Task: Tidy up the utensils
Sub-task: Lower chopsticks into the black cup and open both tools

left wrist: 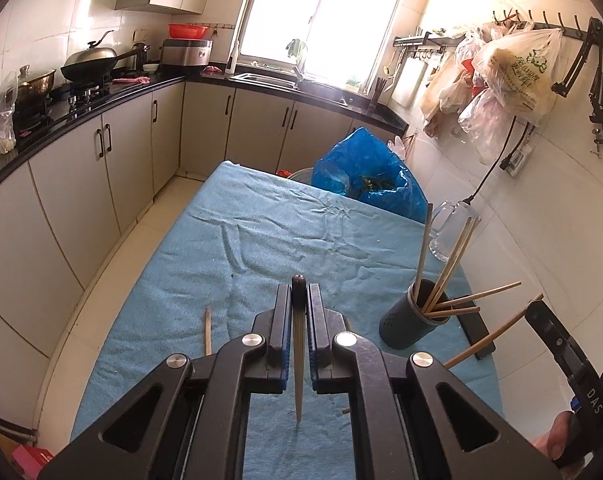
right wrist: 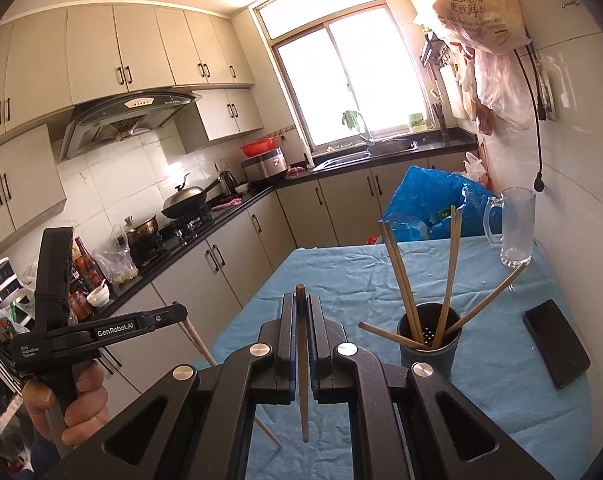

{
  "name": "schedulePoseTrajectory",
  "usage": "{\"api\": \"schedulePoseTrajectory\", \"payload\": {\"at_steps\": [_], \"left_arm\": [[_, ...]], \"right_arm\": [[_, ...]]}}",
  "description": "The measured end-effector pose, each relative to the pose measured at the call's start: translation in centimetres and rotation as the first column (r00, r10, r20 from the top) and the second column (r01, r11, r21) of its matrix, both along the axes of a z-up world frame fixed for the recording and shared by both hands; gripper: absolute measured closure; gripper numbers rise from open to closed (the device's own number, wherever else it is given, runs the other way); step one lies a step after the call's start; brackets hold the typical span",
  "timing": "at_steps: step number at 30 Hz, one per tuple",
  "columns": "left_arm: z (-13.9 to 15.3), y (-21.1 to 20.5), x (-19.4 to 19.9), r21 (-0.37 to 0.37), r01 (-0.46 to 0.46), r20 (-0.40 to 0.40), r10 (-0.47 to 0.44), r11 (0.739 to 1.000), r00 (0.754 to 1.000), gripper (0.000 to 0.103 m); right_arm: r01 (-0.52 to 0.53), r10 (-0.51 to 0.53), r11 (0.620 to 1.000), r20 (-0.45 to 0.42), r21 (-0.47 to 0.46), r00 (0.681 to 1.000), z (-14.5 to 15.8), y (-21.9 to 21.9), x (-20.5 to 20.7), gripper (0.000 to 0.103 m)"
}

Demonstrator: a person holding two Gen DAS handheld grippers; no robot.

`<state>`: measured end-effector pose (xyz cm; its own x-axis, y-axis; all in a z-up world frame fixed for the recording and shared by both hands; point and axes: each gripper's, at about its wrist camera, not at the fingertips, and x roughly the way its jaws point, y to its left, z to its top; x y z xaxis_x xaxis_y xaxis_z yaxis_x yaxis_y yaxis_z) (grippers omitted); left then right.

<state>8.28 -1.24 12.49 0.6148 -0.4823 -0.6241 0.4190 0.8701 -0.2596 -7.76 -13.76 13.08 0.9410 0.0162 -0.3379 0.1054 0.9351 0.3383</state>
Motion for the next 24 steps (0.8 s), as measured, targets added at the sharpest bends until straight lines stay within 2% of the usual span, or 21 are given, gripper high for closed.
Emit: {"api": "schedulePoseTrajectory", "payload": {"at_steps": [17, 24], "left_arm": [[1.8, -1.0, -0.9, 0.003, 0.027, 0.030, -0.027, 1.000, 0.999, 0.096], [2.5, -1.5, -1.1, 0.009, 0.041, 0.034, -0.041, 0.999, 0.999, 0.096]], "right_arm": [[0.034, -0.035, 0.999, 0.048, 0.020, 0.998, 1.6, -1.6, -2.8, 0.098], [0.080, -0.082, 0.996, 0.089, 0.027, 0.993, 2.9, -3.3, -5.2, 0.098]]}}
